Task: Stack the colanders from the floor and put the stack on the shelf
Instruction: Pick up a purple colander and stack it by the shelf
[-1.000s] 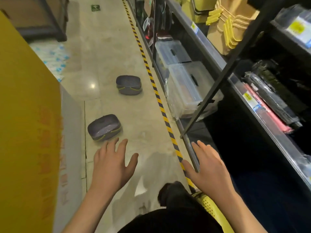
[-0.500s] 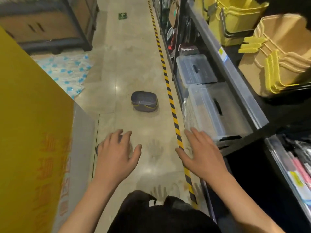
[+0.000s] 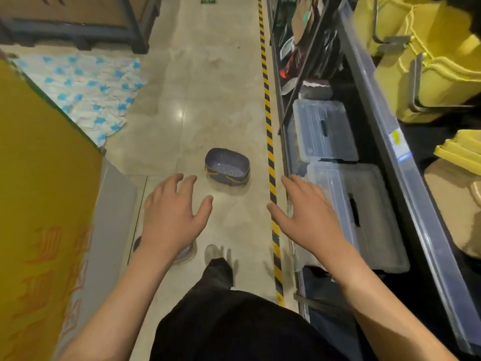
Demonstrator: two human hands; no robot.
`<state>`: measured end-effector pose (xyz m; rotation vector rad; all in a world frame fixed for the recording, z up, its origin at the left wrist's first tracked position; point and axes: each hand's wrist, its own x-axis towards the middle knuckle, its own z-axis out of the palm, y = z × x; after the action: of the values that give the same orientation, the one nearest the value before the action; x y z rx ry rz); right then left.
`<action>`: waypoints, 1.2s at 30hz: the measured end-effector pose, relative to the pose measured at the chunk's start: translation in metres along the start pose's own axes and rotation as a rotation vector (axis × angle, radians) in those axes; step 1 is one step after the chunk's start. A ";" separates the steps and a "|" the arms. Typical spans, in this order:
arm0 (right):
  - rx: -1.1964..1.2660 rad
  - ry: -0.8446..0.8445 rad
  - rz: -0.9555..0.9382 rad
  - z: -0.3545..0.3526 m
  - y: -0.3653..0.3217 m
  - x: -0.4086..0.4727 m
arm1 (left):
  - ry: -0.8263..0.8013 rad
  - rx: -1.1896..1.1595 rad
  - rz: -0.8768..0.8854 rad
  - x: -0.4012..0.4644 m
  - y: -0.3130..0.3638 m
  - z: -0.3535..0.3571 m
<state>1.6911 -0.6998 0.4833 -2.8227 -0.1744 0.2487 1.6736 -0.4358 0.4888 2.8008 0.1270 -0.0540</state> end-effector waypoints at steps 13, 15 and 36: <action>-0.056 -0.040 0.113 -0.005 -0.024 0.187 | -0.006 -0.020 0.108 0.226 -0.037 -0.009; -0.047 -0.058 0.155 0.004 -0.018 0.229 | -0.065 -0.009 0.098 0.270 -0.042 0.005; 0.083 -0.662 0.455 0.281 0.094 0.536 | -0.732 0.099 -0.053 0.565 -0.164 0.303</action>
<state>2.1709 -0.6302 0.1093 -2.5526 0.3371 1.2489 2.2138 -0.3359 0.1193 2.6765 0.0177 -1.0969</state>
